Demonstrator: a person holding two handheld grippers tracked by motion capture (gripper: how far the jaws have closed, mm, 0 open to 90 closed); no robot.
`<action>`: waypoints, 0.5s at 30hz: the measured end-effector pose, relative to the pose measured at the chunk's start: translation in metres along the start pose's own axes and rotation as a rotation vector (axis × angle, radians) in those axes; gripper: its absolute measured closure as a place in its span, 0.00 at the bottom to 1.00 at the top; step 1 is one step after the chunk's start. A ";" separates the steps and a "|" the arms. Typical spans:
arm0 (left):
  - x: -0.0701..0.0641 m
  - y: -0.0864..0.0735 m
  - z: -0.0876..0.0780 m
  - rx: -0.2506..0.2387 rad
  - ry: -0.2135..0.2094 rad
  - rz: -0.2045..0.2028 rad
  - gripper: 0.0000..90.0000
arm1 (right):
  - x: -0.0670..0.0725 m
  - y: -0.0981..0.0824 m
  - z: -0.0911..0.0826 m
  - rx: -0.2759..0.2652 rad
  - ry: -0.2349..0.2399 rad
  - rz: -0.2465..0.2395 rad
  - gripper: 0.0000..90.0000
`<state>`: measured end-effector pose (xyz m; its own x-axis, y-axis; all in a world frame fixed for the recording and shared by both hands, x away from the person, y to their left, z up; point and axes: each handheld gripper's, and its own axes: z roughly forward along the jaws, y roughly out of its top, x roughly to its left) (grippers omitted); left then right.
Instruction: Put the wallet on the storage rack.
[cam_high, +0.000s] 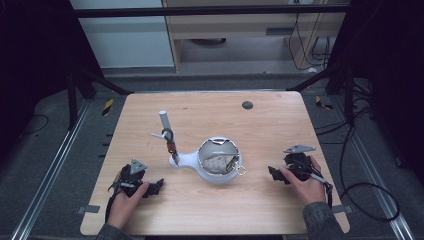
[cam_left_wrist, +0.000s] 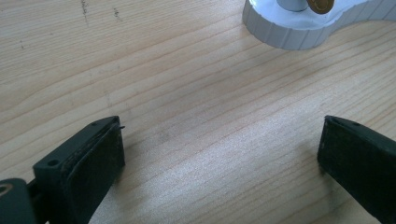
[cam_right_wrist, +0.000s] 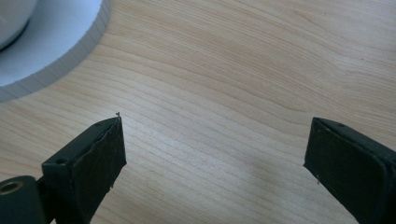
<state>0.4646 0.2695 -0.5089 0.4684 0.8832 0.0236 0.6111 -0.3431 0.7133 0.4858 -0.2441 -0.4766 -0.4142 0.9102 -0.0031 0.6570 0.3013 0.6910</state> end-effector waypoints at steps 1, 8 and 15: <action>0.000 0.000 0.000 0.000 0.000 -0.001 0.00 | 0.000 -0.001 0.001 -0.001 0.001 0.005 0.06; 0.000 0.000 0.000 0.003 -0.001 0.004 0.00 | -0.003 -0.007 0.007 -0.001 -0.004 0.017 0.06; 0.000 0.000 0.000 0.004 -0.001 0.005 0.00 | -0.002 -0.009 0.014 -0.002 -0.015 0.038 0.06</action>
<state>0.4646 0.2697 -0.5087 0.4723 0.8811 0.0259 0.6112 -0.3485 0.7106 0.4891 -0.2452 -0.4929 -0.3796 0.9251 0.0121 0.6706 0.2661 0.6924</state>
